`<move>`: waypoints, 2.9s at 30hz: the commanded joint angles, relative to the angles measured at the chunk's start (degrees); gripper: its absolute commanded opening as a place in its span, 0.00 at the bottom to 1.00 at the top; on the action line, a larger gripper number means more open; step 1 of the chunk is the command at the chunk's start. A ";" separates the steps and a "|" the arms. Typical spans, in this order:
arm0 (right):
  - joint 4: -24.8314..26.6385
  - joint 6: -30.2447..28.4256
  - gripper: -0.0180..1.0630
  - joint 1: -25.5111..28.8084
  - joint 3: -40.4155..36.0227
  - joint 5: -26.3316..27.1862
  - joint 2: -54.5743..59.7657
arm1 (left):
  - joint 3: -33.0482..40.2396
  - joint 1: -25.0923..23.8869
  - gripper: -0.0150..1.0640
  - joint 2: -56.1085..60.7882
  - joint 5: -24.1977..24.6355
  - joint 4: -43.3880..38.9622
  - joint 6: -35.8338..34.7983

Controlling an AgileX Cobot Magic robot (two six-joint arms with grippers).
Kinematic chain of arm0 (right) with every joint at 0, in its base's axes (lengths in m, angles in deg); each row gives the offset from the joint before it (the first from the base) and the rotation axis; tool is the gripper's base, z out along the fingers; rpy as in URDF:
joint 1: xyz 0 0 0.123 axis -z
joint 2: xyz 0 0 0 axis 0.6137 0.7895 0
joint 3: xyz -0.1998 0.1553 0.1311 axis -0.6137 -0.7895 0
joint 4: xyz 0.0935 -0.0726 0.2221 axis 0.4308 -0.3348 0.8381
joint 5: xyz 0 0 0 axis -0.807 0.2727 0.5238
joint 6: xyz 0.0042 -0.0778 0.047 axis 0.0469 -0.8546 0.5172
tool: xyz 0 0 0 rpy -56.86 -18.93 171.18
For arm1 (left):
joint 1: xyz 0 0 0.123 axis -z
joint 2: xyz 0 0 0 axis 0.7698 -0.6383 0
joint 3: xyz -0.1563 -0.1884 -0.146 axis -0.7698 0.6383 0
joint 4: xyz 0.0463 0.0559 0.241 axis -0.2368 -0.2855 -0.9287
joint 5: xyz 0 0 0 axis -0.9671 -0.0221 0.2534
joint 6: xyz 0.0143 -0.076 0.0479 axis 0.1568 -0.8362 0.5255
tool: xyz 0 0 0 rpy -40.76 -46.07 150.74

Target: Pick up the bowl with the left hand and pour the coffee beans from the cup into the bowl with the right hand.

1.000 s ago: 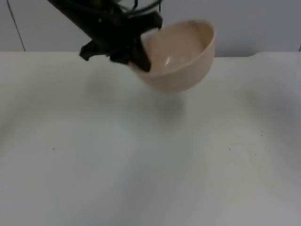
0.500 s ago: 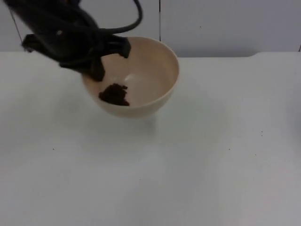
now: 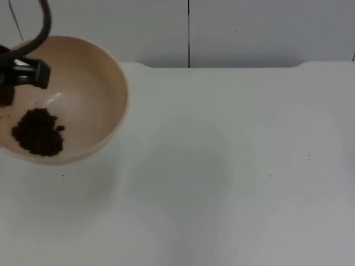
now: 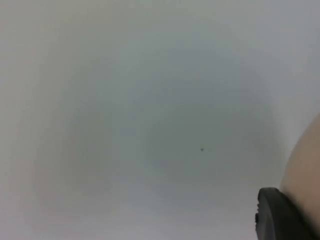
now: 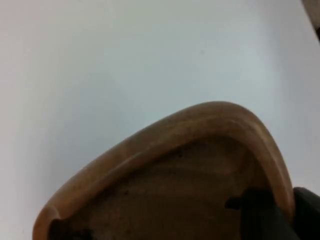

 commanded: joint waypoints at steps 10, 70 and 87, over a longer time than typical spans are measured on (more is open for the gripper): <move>0.22 6.67 0.01 0.27 -3.74 7.99 6.72 | 0.54 0.12 0.01 -5.09 -2.95 3.83 -1.44; 3.99 8.71 0.01 6.95 5.97 32.82 48.76 | -16.66 0.12 0.01 -40.55 -8.50 43.76 36.59; 5.36 7.14 0.01 6.95 6.98 32.79 49.64 | -24.65 0.12 0.01 -46.01 -1.42 46.56 36.23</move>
